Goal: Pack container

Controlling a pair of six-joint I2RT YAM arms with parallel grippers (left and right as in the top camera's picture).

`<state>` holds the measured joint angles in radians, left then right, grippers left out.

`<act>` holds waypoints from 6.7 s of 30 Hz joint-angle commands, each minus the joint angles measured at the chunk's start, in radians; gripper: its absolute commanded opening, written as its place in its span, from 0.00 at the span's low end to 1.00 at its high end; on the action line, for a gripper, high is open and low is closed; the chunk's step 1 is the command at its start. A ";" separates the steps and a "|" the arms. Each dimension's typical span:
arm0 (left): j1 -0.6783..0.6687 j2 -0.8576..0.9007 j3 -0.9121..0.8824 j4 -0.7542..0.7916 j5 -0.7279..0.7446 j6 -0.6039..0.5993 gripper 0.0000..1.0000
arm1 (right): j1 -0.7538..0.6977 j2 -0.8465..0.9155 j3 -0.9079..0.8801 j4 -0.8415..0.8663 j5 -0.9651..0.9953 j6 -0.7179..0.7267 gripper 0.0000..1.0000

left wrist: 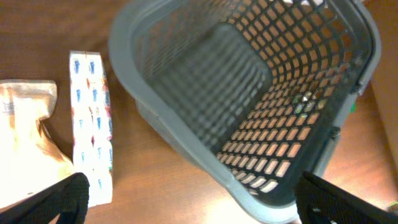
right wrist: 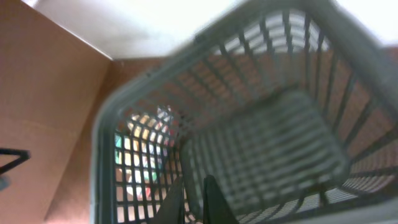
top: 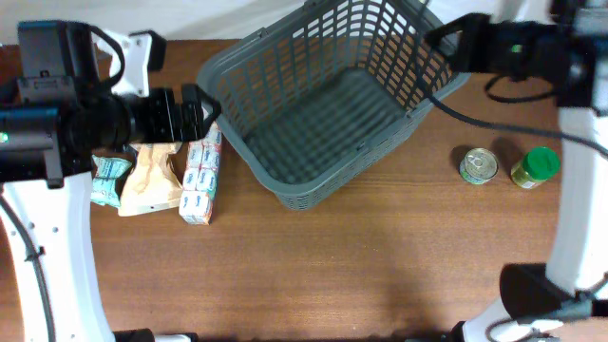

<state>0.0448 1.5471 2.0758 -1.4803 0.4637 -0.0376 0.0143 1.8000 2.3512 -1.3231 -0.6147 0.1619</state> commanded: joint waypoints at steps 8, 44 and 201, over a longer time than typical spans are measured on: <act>-0.003 -0.067 0.031 -0.128 -0.064 0.061 0.96 | 0.145 0.084 0.023 -0.201 0.468 -0.242 0.04; -0.876 -0.087 -0.529 0.172 -0.448 -0.500 0.02 | 0.147 0.243 0.021 -0.114 0.500 -0.232 0.04; -0.111 0.597 1.056 0.051 -0.275 0.425 0.02 | -0.042 -0.627 0.023 -0.327 0.896 -0.037 0.99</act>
<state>-0.0315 2.2517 3.0642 -1.4834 0.0154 0.2256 -0.0193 1.1725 2.3764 -1.6539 0.2657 0.1104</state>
